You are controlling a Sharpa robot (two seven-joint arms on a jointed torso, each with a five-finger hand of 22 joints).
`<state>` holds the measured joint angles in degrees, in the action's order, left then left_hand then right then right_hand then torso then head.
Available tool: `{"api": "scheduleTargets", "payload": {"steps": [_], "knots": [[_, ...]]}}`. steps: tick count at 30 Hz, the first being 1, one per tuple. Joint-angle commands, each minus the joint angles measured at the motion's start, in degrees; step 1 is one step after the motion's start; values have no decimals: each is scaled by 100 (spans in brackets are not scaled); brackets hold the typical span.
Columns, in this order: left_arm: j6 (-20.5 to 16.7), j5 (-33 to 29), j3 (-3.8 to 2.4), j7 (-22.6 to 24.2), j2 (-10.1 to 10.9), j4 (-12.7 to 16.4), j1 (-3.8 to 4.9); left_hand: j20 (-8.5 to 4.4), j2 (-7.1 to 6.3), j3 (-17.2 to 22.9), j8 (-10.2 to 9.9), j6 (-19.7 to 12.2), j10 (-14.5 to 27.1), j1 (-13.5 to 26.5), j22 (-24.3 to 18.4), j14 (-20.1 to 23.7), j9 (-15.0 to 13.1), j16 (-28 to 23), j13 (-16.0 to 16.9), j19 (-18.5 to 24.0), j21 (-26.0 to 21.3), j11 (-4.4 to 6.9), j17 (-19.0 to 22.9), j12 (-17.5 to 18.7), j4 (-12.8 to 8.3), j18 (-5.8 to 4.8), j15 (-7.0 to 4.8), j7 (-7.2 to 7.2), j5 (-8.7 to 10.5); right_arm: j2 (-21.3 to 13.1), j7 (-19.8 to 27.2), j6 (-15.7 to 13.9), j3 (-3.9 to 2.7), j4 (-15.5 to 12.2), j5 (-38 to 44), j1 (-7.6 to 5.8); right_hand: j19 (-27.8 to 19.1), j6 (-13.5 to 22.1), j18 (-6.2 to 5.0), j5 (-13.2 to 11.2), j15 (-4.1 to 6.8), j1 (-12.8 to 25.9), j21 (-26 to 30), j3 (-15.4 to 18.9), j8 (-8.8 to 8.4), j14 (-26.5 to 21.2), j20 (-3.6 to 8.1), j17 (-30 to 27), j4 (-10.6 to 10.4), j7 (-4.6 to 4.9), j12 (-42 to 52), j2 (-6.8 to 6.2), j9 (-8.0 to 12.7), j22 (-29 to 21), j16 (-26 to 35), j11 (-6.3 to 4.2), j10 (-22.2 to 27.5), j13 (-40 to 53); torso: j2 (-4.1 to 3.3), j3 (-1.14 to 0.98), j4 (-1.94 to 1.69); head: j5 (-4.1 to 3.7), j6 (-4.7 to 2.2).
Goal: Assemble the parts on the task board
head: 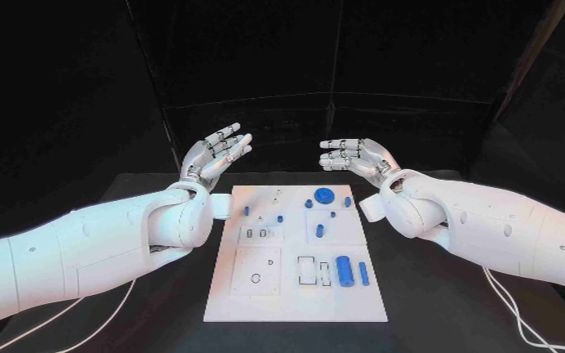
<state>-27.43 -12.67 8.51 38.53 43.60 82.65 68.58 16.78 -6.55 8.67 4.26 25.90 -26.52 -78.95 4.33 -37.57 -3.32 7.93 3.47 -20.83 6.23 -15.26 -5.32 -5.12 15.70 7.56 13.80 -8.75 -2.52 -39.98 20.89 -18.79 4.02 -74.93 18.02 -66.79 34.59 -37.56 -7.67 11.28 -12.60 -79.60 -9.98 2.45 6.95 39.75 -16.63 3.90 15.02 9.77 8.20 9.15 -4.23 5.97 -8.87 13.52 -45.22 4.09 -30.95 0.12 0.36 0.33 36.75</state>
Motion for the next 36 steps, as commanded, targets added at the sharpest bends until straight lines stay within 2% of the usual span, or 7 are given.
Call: {"api": "scheduleTargets", "payload": {"steps": [1, 5, 9, 17, 28, 30, 36], "knots": [[343, -30, -3, 174, 89, 53, 44, -28, 138, 38, 238, 852, -1453, -134, 278, -768, -120, 324, 174, -1405, 554, 135, -115, -412, -157, 113, -176, -672, -8, -12, 24, -76, -10, 106, 1275, -56, 498, -962, -207, -51, 186, -124, -264, -125, 177, 825, 14, 27, 148, 468, 117, 3, -59, 96, -235, -162, -606, -21, -56, -4, -12, 18, -7], [439, 121, -1, 123, 266, 175, 112, -74, 250, 18, 588, 2138, -2334, -302, 383, -1596, -278, 641, 229, -2158, 860, 357, -210, -697, -417, 257, -441, -563, -45, -14, -55, -76, -12, 239, 1963, -190, 1019, -1435, -294, -98, 400, -224, -595, -363, 137, 1551, 136, -26, 174, 347, 38, -90, 13, 205, -290, -325, -1194, -61, -135, 0, -7, 10, -48], [596, 301, 0, 44, 460, 347, 186, -201, 302, -16, 643, 2446, -2751, -387, 415, -2061, -270, 751, 195, -2613, 994, 483, -247, -745, -604, 303, -590, -454, -11, -34, -215, -3, -16, 305, 2798, -344, 1355, -1751, -292, -4, 547, -167, -879, -530, 100, 2014, 309, -32, 171, 279, -34, -205, 35, 320, -250, -447, -1661, -57, -221, 12, -12, 5, -79], [893, 397, 2, -55, 866, 879, 258, -364, 415, -76, 575, 2705, -3120, -349, 381, -2531, -187, 752, 72, -3073, 1021, 591, -292, -619, -745, 296, -725, -378, -14, -36, -809, 80, -39, 298, 4360, -562, 1871, -2017, -280, 412, 804, 154, -1591, -659, -86, 2889, 605, -27, 153, 163, -252, -498, 45, 674, -173, -608, -2212, -43, -402, 33, -13, -43, -141], [1031, 338, 4, -120, 1291, 1723, 385, -348, 457, -159, 409, 2713, -3120, -286, 264, -2513, -82, 534, 15, -3110, 838, 550, -258, -373, -856, 277, -686, -414, -14, 104, -2093, 401, -52, 19, 6569, -754, 2599, -2285, -290, 392, 1213, 270, -2886, -757, -230, 4449, 1029, 73, 134, 3, -413, -791, 40, 1371, -567, -829, -2625, -28, -779, 95, -64, -89, -236], [1036, 333, 4, -128, 1331, 1815, 415, -341, 460, -175, 379, 2695, -3097, -276, 248, -2513, -69, 508, 14, -3111, 812, 534, -254, -334, -873, 276, -676, -434, -13, 136, -2248, 471, -53, -31, 6823, -764, 2702, -2254, -279, 330, 1320, 378, -3087, -710, -286, 4707, 1094, 433, 118, -42, -451, -859, 46, 1477, -1327, -846, -2600, -34, -849, 111, -71, -109, -258], [1021, 327, 4, -132, 1420, 1905, 512, -330, 469, -198, 335, 2675, -3067, -268, 223, -2520, -54, 469, 15, -3119, 773, 516, -251, -276, -908, 276, -664, -451, -13, 222, -2573, 668, -56, -89, 7255, -777, 2756, -2155, -279, 284, 1312, 499, -3460, -727, -323, 4633, 1131, 1247, 129, -62, -449, -885, 45, 1682, -2633, -871, -2459, -28, -991, 138, -77, -116, -290]]}}
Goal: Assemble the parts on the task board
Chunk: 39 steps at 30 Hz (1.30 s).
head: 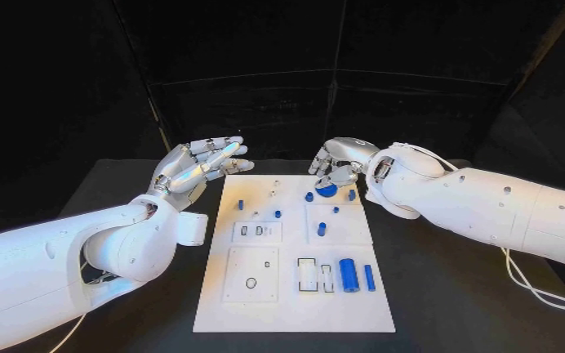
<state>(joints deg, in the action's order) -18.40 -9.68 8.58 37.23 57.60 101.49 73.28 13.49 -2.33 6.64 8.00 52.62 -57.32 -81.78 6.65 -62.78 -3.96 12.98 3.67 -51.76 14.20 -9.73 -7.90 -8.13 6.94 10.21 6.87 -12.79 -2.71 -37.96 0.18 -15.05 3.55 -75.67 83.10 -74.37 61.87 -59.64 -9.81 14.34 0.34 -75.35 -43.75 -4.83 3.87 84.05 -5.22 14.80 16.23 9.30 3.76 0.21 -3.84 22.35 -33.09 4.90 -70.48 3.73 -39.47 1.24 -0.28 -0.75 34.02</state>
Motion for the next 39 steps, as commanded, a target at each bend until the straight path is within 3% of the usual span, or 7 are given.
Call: {"api": "scheduleTargets", "payload": {"steps": [1, 5, 11, 18, 28, 32, 39], "knots": [[114, 27, -3, -1, 32, 25, 60, -1, 47, 5, -39, 3, 13, 15, -9, 2, 10, -36, -4, -27, -25, -37, 6, 26, -34, 11, 29, -46, 6, 34, -539, 324, -9, -13, 787, -21, 31, 70, -65, -28, 14, 88, -133, 0, -16, 197, -13, 248, 8, -16, -6, 6, 5, 72, -328, -5, 101, 8, -156, 28, -14, -13, -12], [116, 26, -3, -2, 57, 51, 101, 2, 48, -4, -50, 1, 18, 21, -17, 3, 12, -50, -3, -29, -37, -39, 8, 41, -44, 11, 32, -46, 6, 84, -605, 406, -10, 6, 875, -23, 33, 91, -66, -28, 7, 114, -333, -25, -9, 117, -21, 645, 7, -16, 11, 11, 1, 181, -789, 4, 165, 14, -222, 26, -11, -15, -18], [133, 25, -3, -14, 28, 89, 121, 7, 54, -19, -69, -3, 27, 34, -30, 4, 15, -72, -2, -31, -58, -45, 10, 65, -56, 11, 37, -55, 6, 128, -622, 554, -11, 3, 918, -24, 52, 141, -68, -28, -7, 121, -652, -104, -12, 129, -33, 2151, 10, -25, 6, 41, 3, 352, -2102, 13, 277, 8, -322, 20, -24, -40, -17], [139, 25, -3, -19, 19, 133, 125, 10, 62, -27, -80, -6, 33, 42, -38, 4, 16, -84, -2, -32, -72, -50, 10, 80, -64, 11, 40, -59, 6, 204, -645, 636, -11, 94, 926, -25, 46, 163, -73, -26, -19, 142, -893, -181, -5, 158, -50, 3225, 5, -24, 27, 71, 0, 481, -3017, 19, 302, 14, -383, 5, -37, -27, 3], [161, 25, -3, -44, -28, 125, 126, 15, 73, -39, -98, -12, 41, 54, -50, 3, 18, -103, -1, -33, -92, -56, 11, 103, -74, 10, 46, -67, 6, 296, -542, 617, -12, 212, 912, -24, 8, 104, -75, 16, -19, 182, -1008, -265, 9, 125, -53, 3495, -7, -31, 35, 129, -5, 544, -3279, 8, 250, 15, -450, 0, -58, -18, -19], [154, 25, -3, -61, -50, 98, 126, 15, 83, -39, -102, -11, 40, 55, -53, -4, 17, -105, 0, -37, -96, -58, 10, 108, -78, 11, 45, -70, 6, 368, -487, 633, -12, 296, 886, -24, -7, 75, -75, 32, -23, 186, -1055, -331, 11, 123, -55, 3642, -8, -16, 26, 180, -5, 569, -3400, 14, 249, 10, -467, -5, -59, 33, -27], [161, 25, -3, -73, -65, 87, 126, 15, 91, -38, -106, -8, 38, 54, -55, -10, 17, -107, 1, -44, -98, -58, 8, 112, -84, 13, 45, -72, 6, 438, -440, 668, -12, 383, 871, -23, -13, 28, -75, -29, -31, 159, -1147, -463, 13, 148, -61, 3934, 6, 3, 28, 248, -5, 619, -3635, 22, 221, 10, -491, -2, -65, 20, -14]]}}
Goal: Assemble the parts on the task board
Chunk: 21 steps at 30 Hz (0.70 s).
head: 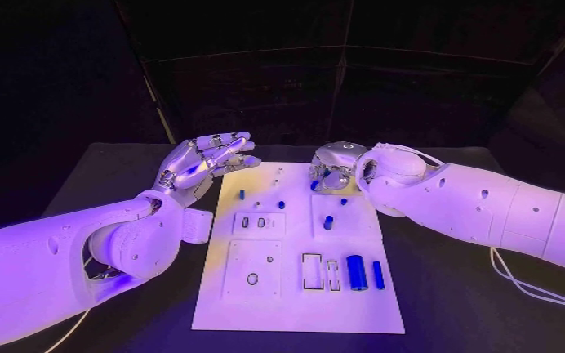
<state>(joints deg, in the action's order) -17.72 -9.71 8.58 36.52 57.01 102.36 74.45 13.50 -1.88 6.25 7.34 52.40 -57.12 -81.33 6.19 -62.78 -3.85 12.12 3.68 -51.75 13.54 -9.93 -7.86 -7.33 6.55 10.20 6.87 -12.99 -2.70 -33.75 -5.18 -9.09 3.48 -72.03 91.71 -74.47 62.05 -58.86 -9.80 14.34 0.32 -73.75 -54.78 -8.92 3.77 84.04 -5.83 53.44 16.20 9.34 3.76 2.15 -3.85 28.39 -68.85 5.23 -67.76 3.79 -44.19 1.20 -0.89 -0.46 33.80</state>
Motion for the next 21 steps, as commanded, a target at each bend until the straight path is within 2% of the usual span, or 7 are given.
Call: {"api": "scheduleTargets", "payload": {"steps": [1, 21], "knots": [[93, 28, -3, -4, -6, -1, 9, 15, 46, 1, -39, 13, 17, 9, -9, -10, 5, -21, 0, -44, -31, -38, 4, 31, -45, 14, 45, -52, 5, 24, 101, 77, -5, 25, 10, -13, -32, -60, -76, -48, -30, -6, -62, -82, 24, 152, -1, 113, 11, 2, 30, 64, -5, 25, -94, -12, -61, 4, -21, 2, -6, -16, 14], [105, 28, -4, -22, -20, -39, 9, 15, 58, 2, -47, 14, 16, 5, -13, -18, 5, -26, 1, -55, -35, -40, 2, 40, -57, 16, 44, -58, 6, 138, 105, 286, -5, 144, 6, -11, -148, -274, -82, -172, -22, -105, -358, -681, 25, 110, 4, 416, 27, -3, 30, 81, -4, 189, -407, -32, -230, 4, -77, -4, -19, -32, 32]]}}
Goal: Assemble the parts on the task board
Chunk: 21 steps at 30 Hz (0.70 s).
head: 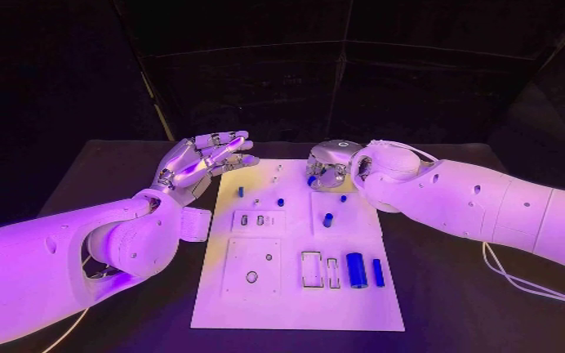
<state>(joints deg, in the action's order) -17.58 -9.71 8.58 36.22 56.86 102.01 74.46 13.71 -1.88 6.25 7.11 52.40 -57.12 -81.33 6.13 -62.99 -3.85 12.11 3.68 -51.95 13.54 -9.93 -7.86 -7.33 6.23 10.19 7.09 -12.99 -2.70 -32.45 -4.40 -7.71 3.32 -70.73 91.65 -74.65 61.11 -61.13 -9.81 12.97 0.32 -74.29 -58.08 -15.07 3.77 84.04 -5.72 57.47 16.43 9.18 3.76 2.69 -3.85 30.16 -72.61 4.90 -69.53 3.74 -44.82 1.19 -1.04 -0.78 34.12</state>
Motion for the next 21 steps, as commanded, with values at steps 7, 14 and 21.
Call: {"api": "scheduleTargets", "payload": {"steps": [7, 14, 21], "knots": [[95, 28, -3, 5, -2, -11, 9, -5, 61, -1, -32, 10, 18, 6, -10, 0, 7, -30, 0, -40, -39, -44, 2, 47, -30, 16, 24, -67, 5, -18, 46, -212, 12, -29, 12, 8, -103, -181, -85, -172, 9, -235, -168, -439, 55, 116, 21, 133, 14, -16, 69, 43, -16, 91, -130, -28, -186, 29, -20, 5, -13, -2, -3], [90, 28, -3, 8, 10, -9, 9, -5, 62, -2, -33, 10, 18, 7, -10, 0, 7, -30, 0, -41, -40, -45, 2, 48, -31, 16, 24, -68, 5, -58, 149, -902, 12, -130, -105, 9, -167, -251, -83, -205, 14, -259, -322, -780, 42, 116, 33, 210, -5, -21, 59, -51, -12, 179, -204, -31, -246, 30, -26, 9, -11, 11, -35], [82, 28, -3, 10, 22, -3, 10, 0, 68, -19, -60, -6, 29, 22, -21, -8, 9, -48, 0, -55, -55, -61, 0, 74, -48, 15, 32, -91, 5, 22, 161, -1360, 9, -92, -189, 8, -195, -268, -84, -207, 12, -229, -378, -895, 34, 115, 31, 237, -13, -17, 49, -109, -10, 210, -230, -33, -260, 29, -48, 12, -21, 17, -89]]}}
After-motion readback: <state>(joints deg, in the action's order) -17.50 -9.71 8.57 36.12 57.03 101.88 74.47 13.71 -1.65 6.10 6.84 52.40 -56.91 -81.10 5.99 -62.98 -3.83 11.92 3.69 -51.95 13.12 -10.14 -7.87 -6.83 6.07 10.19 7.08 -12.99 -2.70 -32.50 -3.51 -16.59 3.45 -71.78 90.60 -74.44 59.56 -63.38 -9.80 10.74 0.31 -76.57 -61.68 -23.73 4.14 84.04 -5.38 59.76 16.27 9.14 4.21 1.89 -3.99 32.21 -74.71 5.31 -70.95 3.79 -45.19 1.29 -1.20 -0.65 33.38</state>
